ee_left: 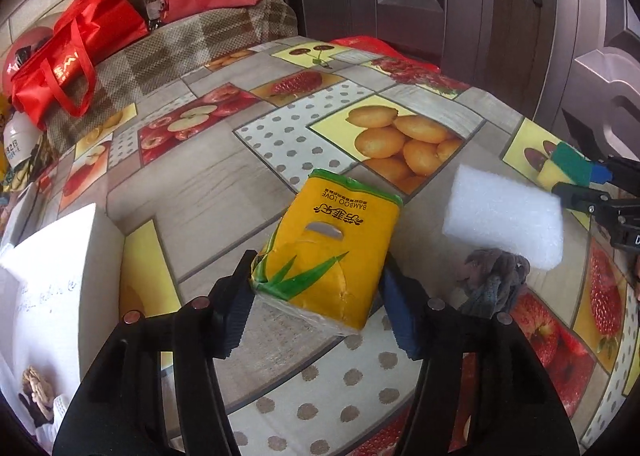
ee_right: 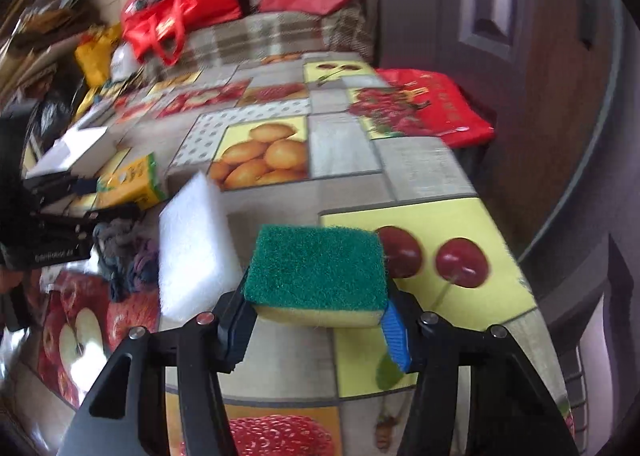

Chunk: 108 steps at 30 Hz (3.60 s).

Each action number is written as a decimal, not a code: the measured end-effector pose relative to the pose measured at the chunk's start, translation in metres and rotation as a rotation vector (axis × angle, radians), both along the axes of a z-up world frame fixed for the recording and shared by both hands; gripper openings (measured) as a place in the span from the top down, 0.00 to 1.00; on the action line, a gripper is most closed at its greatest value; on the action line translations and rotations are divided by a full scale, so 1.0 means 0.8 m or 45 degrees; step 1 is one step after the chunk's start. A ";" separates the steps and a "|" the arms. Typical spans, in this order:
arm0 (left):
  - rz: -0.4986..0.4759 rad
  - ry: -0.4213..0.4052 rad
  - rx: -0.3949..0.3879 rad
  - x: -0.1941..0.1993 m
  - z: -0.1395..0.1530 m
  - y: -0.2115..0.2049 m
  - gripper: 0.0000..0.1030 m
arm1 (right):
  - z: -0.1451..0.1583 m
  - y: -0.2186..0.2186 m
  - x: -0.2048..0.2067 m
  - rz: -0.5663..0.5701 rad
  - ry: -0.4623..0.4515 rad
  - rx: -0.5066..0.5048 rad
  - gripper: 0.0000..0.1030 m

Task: Organize soft objects
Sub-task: 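Grasp the yellow tissue pack with the left gripper while the right grasps the green sponge, then carry the yellow tissue pack and green sponge over the white tray with both grippers, then open both grippers to drop the yellow tissue pack and green sponge into the tray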

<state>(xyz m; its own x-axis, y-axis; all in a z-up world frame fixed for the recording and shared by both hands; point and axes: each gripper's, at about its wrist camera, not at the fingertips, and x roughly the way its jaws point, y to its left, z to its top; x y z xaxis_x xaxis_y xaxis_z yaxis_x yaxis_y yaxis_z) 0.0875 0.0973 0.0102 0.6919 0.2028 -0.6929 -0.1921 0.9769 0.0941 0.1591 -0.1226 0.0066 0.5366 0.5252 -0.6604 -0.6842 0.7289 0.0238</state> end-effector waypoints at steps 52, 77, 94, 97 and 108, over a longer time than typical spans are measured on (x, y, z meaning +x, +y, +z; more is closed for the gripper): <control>0.107 -0.585 0.042 -0.222 0.053 -0.038 0.43 | 0.034 0.094 -0.173 0.146 -0.307 0.268 0.46; 0.664 -0.677 -0.018 -0.387 0.042 0.131 0.42 | 0.029 0.186 -0.249 0.385 -0.341 0.303 0.46; 0.717 -0.635 -0.038 -0.378 0.038 0.168 0.42 | 0.019 0.267 -0.315 0.672 -0.371 0.196 0.45; 0.707 -0.627 -0.033 -0.375 0.039 0.166 0.42 | 0.015 0.290 -0.302 0.664 -0.317 0.162 0.45; 0.728 -0.624 -0.105 -0.364 0.037 0.186 0.42 | 0.015 0.353 -0.239 0.503 -0.258 0.131 0.45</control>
